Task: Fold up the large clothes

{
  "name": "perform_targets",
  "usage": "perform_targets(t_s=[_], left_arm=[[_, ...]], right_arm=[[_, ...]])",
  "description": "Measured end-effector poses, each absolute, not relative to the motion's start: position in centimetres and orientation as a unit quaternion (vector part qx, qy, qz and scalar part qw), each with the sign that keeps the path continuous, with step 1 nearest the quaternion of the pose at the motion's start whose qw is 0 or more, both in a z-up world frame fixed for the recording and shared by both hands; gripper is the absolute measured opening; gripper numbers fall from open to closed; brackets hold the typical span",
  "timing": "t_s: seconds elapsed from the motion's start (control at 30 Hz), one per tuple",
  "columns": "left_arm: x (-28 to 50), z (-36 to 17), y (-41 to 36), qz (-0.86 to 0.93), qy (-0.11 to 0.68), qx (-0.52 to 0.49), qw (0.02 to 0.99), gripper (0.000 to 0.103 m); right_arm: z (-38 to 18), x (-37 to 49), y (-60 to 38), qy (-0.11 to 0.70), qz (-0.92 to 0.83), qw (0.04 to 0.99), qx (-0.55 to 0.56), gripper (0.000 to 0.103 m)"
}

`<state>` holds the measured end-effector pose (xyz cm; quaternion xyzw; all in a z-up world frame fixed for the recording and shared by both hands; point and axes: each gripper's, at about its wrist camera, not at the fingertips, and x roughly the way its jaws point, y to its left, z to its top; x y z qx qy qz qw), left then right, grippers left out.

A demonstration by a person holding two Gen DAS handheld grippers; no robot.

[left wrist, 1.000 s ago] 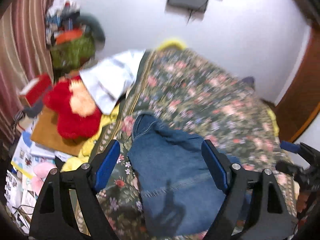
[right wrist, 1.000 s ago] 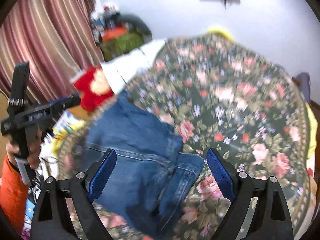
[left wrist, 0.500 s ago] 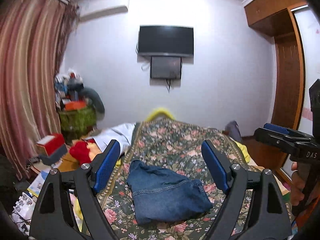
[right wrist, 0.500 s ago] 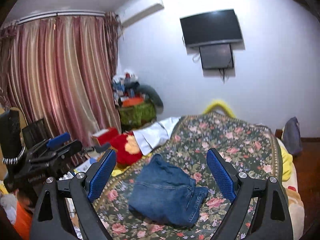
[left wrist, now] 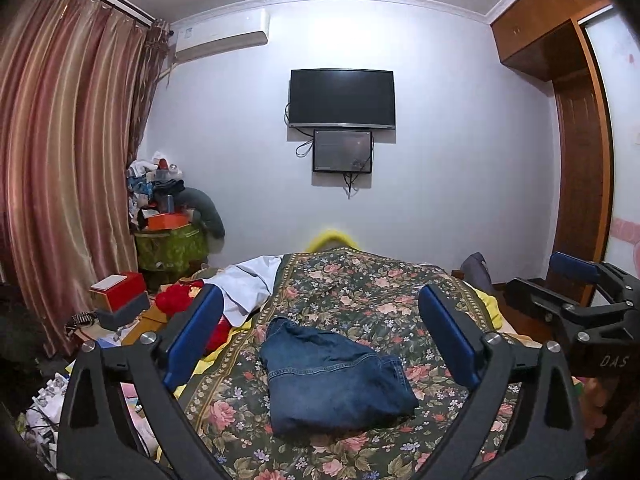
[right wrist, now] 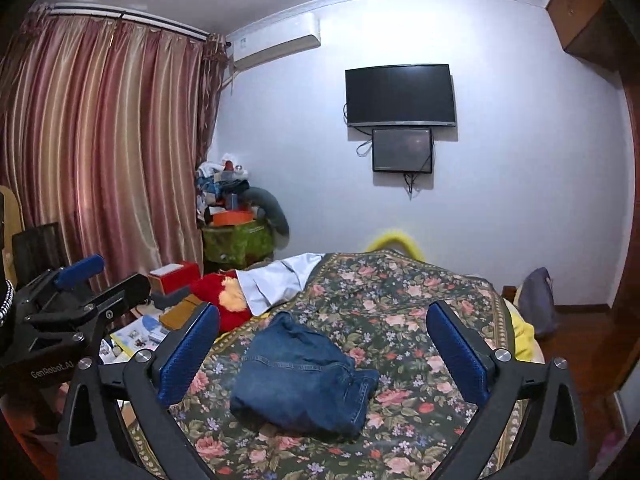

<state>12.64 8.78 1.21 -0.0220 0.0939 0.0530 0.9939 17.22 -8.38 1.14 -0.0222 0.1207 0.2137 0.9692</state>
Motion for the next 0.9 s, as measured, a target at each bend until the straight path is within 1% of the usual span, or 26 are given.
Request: perform_targets(t_s=[0.43,0.9], left_arm=[[12.2,0.3,8.1,0.054,0.098,-0.018,0.994,0.101],[12.6,0.1,8.4,0.051,0.104,-0.025,0.993,0.101]], right_arm=[[0.1,18.5,-9.4,0.15,0.201,0.968,-0.002,0.103],[0.2,18.2,-9.6,0.142,0.197,0.97,-0.003,0.103]])
